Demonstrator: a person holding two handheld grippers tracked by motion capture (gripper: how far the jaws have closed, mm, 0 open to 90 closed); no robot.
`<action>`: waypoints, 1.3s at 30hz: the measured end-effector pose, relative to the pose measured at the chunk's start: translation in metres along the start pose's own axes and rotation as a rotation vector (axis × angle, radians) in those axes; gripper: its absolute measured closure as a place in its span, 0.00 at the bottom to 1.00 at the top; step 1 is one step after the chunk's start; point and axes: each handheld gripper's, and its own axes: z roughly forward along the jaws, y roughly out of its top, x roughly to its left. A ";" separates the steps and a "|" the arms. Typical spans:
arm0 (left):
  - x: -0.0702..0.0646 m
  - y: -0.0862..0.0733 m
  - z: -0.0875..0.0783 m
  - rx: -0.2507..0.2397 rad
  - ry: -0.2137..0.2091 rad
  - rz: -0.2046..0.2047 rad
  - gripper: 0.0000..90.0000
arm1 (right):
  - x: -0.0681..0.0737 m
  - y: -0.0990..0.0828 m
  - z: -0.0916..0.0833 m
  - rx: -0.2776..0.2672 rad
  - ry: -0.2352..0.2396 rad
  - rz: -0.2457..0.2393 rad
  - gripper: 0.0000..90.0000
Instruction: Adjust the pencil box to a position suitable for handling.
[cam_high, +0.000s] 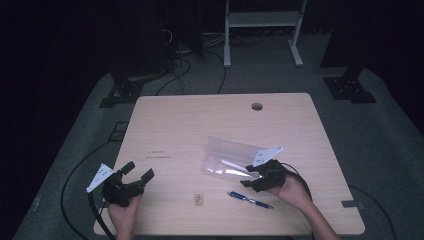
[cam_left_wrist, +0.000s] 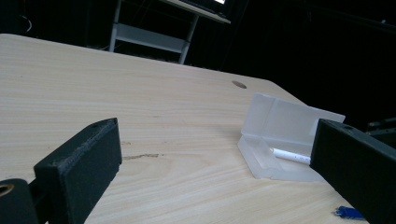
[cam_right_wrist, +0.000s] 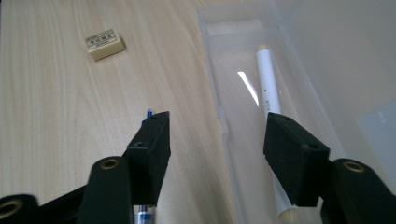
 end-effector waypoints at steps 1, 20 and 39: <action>0.000 0.000 0.000 0.000 0.000 0.001 0.01 | 0.002 -0.001 0.000 -0.003 0.000 0.001 0.43; -0.001 0.000 0.000 0.004 0.000 0.007 0.01 | 0.018 -0.017 -0.005 0.004 0.018 -0.005 0.40; -0.001 0.000 0.001 0.004 0.000 0.004 0.01 | 0.031 -0.032 -0.004 0.023 0.037 -0.024 0.48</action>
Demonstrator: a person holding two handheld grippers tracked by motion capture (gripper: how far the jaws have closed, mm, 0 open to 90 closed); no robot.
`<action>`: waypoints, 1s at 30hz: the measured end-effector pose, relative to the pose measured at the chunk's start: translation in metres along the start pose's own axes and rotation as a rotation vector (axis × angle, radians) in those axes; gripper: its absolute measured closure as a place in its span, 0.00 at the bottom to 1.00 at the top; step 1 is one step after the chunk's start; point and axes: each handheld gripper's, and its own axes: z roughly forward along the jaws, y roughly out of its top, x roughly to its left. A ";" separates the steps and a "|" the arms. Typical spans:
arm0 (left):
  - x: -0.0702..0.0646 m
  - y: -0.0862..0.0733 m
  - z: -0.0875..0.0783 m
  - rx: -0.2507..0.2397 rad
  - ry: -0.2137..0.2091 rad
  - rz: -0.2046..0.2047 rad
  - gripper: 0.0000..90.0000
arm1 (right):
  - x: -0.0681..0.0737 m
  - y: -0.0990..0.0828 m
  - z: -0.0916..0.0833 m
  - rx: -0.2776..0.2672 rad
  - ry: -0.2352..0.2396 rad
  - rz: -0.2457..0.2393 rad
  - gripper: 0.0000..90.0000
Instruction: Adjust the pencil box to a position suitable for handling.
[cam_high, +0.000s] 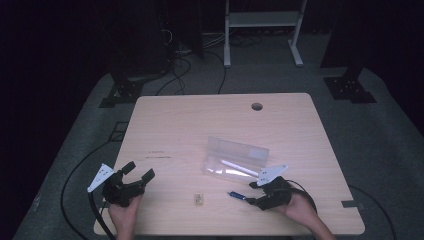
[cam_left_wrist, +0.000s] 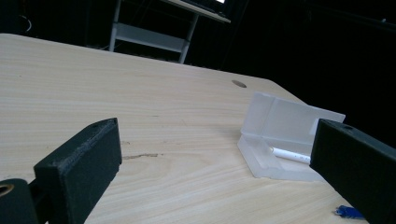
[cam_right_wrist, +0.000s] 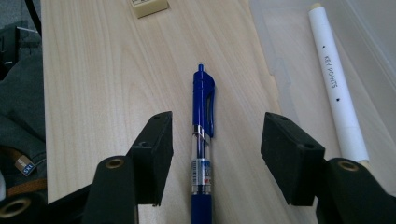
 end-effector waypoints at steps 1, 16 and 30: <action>0.000 0.000 0.000 -0.001 0.000 0.001 0.01 | 0.001 -0.001 0.000 0.002 0.001 0.001 0.49; 0.000 0.000 -0.001 -0.004 0.000 0.001 0.01 | 0.009 -0.010 0.008 0.033 0.010 -0.022 0.64; -0.001 0.000 -0.001 -0.002 -0.002 0.000 0.01 | 0.013 -0.011 0.010 0.042 -0.010 -0.057 0.77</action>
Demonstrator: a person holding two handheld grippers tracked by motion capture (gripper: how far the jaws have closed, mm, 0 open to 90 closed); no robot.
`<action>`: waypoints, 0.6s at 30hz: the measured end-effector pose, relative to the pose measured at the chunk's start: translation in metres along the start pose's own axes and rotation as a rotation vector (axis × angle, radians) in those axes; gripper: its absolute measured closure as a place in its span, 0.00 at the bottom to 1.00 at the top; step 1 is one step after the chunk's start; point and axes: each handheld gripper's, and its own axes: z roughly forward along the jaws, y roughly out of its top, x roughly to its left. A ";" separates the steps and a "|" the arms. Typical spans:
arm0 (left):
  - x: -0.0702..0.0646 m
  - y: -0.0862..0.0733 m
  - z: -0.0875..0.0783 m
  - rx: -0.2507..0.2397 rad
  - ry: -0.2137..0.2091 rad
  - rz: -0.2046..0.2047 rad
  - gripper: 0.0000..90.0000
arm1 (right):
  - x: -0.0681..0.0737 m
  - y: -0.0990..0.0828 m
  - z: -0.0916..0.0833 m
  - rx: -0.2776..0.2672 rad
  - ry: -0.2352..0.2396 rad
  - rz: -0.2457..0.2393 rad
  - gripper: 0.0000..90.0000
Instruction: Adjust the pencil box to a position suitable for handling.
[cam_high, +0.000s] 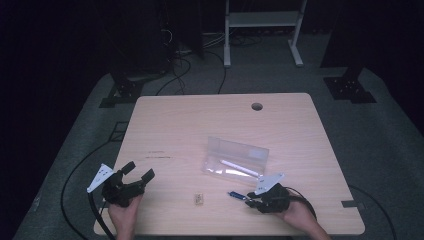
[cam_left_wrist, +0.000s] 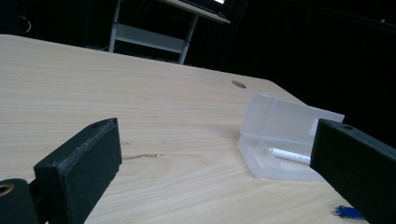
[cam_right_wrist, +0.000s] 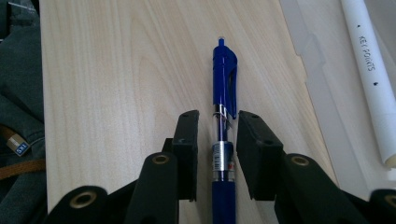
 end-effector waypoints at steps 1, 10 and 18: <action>0.000 0.000 0.000 0.000 0.000 0.000 0.01 | 0.000 0.000 0.000 0.002 -0.002 0.006 0.78; 0.000 0.000 0.000 -0.002 0.000 0.000 0.01 | 0.000 -0.001 0.000 0.009 -0.010 0.001 0.84; 0.000 0.000 0.000 -0.003 0.000 0.000 0.01 | 0.000 -0.003 0.002 0.021 -0.015 -0.002 0.87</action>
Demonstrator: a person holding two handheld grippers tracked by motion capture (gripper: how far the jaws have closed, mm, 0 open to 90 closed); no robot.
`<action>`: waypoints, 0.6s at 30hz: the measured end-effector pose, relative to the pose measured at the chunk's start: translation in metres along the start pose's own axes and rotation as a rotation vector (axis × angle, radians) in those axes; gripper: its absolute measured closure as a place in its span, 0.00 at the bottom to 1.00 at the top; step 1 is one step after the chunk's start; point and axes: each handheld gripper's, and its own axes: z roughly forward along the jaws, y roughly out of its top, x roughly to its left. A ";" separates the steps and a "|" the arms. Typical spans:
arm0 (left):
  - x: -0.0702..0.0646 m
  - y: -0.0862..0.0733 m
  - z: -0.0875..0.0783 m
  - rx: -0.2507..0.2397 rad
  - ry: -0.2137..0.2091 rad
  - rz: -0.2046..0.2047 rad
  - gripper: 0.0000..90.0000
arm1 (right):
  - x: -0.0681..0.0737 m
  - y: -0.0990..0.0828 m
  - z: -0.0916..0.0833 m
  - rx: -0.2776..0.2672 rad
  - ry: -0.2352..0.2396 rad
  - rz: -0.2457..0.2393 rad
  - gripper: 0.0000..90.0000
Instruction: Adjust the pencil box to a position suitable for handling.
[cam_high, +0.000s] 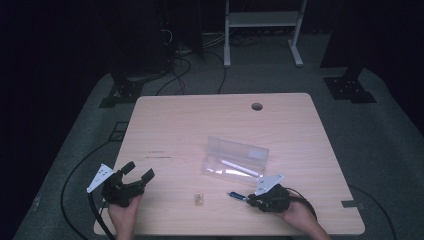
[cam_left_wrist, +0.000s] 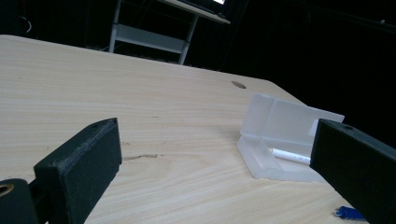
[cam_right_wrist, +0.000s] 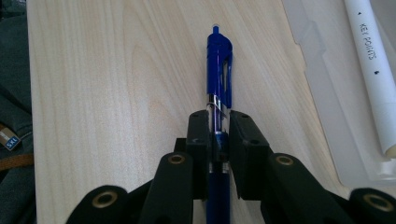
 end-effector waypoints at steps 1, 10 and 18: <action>0.000 0.000 0.000 0.000 0.000 0.000 0.01 | 0.000 0.000 0.000 0.000 -0.001 0.000 0.87; 0.000 0.000 0.000 -0.003 0.001 -0.003 0.01 | 0.000 0.000 0.000 -0.001 0.000 -0.001 0.88; 0.000 0.000 0.001 0.006 -0.001 0.003 0.01 | 0.001 0.001 -0.004 -0.024 -0.002 0.011 0.88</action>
